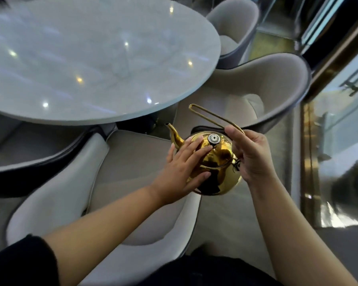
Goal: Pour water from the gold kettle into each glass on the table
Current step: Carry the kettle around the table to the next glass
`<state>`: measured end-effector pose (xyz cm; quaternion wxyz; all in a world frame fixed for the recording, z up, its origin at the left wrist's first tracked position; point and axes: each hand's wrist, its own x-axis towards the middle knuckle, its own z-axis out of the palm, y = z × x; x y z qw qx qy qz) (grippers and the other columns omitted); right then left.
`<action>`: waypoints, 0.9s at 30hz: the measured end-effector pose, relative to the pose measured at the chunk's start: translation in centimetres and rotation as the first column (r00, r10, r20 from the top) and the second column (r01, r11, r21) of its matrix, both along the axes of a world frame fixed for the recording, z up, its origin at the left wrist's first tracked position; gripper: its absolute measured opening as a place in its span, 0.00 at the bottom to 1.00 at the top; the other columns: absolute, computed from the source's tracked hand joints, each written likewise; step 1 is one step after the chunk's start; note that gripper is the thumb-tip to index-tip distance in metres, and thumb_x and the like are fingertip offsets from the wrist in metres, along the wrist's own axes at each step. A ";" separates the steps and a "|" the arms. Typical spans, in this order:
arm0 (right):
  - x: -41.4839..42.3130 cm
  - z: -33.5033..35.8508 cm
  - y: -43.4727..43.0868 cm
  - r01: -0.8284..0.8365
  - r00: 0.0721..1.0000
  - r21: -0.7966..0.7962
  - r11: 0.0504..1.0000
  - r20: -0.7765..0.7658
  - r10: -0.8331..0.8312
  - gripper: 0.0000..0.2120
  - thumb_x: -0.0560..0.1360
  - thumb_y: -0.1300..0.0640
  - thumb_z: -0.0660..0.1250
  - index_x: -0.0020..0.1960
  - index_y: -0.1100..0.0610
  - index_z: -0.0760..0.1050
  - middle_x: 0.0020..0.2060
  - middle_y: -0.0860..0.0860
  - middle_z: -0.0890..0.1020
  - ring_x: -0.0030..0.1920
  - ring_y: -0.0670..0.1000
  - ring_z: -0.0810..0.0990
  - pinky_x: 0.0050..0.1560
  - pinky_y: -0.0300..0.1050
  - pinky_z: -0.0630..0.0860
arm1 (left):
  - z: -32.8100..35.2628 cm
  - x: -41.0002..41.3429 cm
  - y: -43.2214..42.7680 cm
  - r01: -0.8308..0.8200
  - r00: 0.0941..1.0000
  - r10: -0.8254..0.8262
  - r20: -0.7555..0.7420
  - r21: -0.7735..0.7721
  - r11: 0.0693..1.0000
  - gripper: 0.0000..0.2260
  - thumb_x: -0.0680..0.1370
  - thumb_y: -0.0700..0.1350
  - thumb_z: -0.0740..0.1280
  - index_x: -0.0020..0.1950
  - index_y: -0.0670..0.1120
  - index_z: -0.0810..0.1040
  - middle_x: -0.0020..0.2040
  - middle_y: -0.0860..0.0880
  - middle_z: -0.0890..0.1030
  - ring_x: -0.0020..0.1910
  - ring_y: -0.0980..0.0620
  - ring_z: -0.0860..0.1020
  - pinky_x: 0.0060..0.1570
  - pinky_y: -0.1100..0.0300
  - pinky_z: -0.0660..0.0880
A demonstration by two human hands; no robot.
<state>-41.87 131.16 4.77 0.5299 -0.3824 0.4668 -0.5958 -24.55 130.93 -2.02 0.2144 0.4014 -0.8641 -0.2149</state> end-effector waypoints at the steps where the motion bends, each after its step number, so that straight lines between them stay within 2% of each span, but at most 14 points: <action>1: 0.0 -0.1 -1.1 -0.028 1.000 0.007 1.000 0.000 0.028 0.19 0.63 0.53 0.75 0.19 0.53 0.71 0.16 0.42 0.66 0.18 0.40 0.62 0.23 0.33 0.61 | -0.1 0.1 -0.5 -0.030 1.000 0.030 -0.007 -0.001 1.000 0.25 0.78 0.62 0.51 0.74 0.60 0.51 0.75 0.59 0.46 0.74 0.60 0.39 0.68 0.57 0.28; 3: -0.1 -0.3 -3.1 -0.079 0.997 0.014 0.997 0.018 0.079 0.17 0.60 0.50 0.75 0.20 0.53 0.70 0.16 0.42 0.65 0.18 0.41 0.61 0.23 0.34 0.60 | -0.3 0.0 -1.5 -0.090 0.996 0.090 -0.025 -0.009 0.996 0.25 0.78 0.64 0.50 0.74 0.61 0.50 0.75 0.59 0.46 0.74 0.61 0.39 0.68 0.57 0.28; 8: -0.9 -0.7 -8.5 -0.253 0.967 0.016 0.967 -0.008 0.254 0.20 0.67 0.59 0.74 0.18 0.54 0.73 0.15 0.43 0.69 0.17 0.39 0.66 0.23 0.31 0.65 | -0.9 -1.0 -4.5 -0.228 0.972 0.226 -0.062 -0.036 0.973 0.25 0.78 0.63 0.50 0.74 0.59 0.52 0.75 0.58 0.49 0.75 0.60 0.41 0.70 0.57 0.29; 10: -1.5 -1.0 -10.8 -0.338 0.941 0.007 0.941 0.016 0.338 0.19 0.66 0.56 0.75 0.20 0.53 0.72 0.16 0.43 0.69 0.19 0.40 0.66 0.25 0.33 0.65 | -1.4 -2.1 -5.7 -0.307 0.949 0.302 -0.091 -0.045 0.951 0.25 0.79 0.61 0.52 0.74 0.57 0.54 0.75 0.57 0.50 0.75 0.60 0.41 0.71 0.58 0.30; 12: -2.3 -1.1 -13.3 -0.416 0.909 0.005 0.909 0.014 0.416 0.18 0.64 0.53 0.75 0.20 0.53 0.71 0.17 0.43 0.68 0.19 0.41 0.65 0.25 0.35 0.65 | -1.9 -3.6 -7.0 -0.393 0.916 0.387 -0.111 -0.048 0.918 0.25 0.79 0.60 0.53 0.74 0.56 0.55 0.76 0.56 0.51 0.76 0.57 0.44 0.71 0.57 0.31; 19: -5.3 -0.3 -20.6 -0.587 0.809 0.004 0.810 -0.020 0.587 0.22 0.69 0.62 0.70 0.18 0.54 0.71 0.15 0.43 0.69 0.18 0.40 0.67 0.23 0.33 0.66 | -2.0 -9.4 -11.3 -0.629 0.763 0.622 -0.174 0.021 0.777 0.24 0.78 0.58 0.55 0.73 0.55 0.58 0.77 0.54 0.54 0.76 0.55 0.47 0.72 0.49 0.38; 22: -6.4 -0.2 -23.2 -0.625 0.780 0.014 0.781 -0.031 0.625 0.26 0.72 0.67 0.66 0.17 0.55 0.71 0.14 0.45 0.70 0.17 0.40 0.68 0.23 0.31 0.66 | -1.8 -11.1 -12.9 -0.666 0.733 0.664 -0.146 0.047 0.745 0.24 0.78 0.59 0.54 0.74 0.56 0.57 0.76 0.56 0.52 0.76 0.56 0.45 0.72 0.49 0.35; 27: -6.6 -0.3 -26.8 -0.660 0.750 0.033 0.751 -0.039 0.661 0.23 0.70 0.63 0.68 0.16 0.54 0.71 0.14 0.45 0.69 0.17 0.40 0.67 0.23 0.31 0.66 | -1.6 -11.6 -15.2 -0.674 0.730 0.679 -0.075 0.083 0.734 0.25 0.79 0.59 0.53 0.75 0.59 0.52 0.77 0.58 0.47 0.76 0.58 0.41 0.71 0.49 0.33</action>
